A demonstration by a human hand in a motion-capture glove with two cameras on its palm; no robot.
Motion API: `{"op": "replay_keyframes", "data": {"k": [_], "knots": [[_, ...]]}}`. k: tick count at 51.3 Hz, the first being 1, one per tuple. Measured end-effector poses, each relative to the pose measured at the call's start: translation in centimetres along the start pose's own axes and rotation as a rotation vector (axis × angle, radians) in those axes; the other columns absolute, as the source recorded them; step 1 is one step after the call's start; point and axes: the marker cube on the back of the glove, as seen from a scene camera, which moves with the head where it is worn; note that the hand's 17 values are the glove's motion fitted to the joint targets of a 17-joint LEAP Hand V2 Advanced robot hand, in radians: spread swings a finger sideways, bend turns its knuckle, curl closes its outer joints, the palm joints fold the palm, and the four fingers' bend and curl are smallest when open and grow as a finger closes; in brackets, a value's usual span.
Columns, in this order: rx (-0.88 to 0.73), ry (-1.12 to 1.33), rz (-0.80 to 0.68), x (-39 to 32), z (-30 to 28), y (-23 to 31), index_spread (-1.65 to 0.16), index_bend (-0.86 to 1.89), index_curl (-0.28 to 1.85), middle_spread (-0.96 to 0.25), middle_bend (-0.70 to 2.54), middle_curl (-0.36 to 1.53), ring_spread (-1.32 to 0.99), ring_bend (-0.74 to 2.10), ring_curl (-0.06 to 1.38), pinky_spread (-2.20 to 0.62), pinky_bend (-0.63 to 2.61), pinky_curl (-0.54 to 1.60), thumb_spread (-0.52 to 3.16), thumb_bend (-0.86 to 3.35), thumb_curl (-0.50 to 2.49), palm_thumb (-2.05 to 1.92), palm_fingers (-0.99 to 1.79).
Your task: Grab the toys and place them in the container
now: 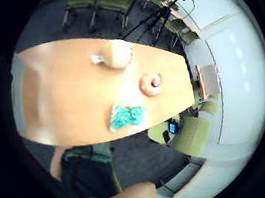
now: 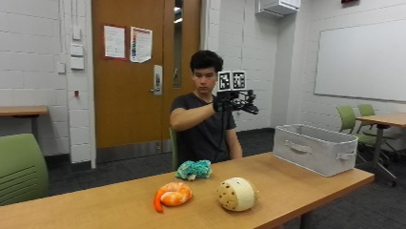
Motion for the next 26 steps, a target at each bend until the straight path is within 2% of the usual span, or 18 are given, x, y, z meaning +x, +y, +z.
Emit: {"op": "replay_keyframes", "data": {"k": [11, 23, 26], "knots": [[0.001, -0.04, 0.099, 8.5, 3.8, 3.0, -0.27, 0.3, 0.42, -0.15, 0.27, 0.35, -0.38, 0.19, 0.21, -0.12, 0.22, 0.3, 1.04, -0.11, 0.04, -0.16, 0.13], [-0.051, -0.045, 0.109, 14.0, 9.3, 5.0, -0.29, 0.39, 0.47, -0.16, 0.24, 0.36, -0.39, 0.15, 0.2, -0.12, 0.22, 0.32, 1.01, -0.11, 0.05, -0.17, 0.11], [-0.044, -0.044, 0.173, 14.6, 11.2, 5.2, -0.29, 0.4, 0.48, -0.16, 0.24, 0.36, -0.39, 0.15, 0.19, -0.12, 0.23, 0.33, 1.01, -0.11, 0.06, -0.17, 0.1]]}}
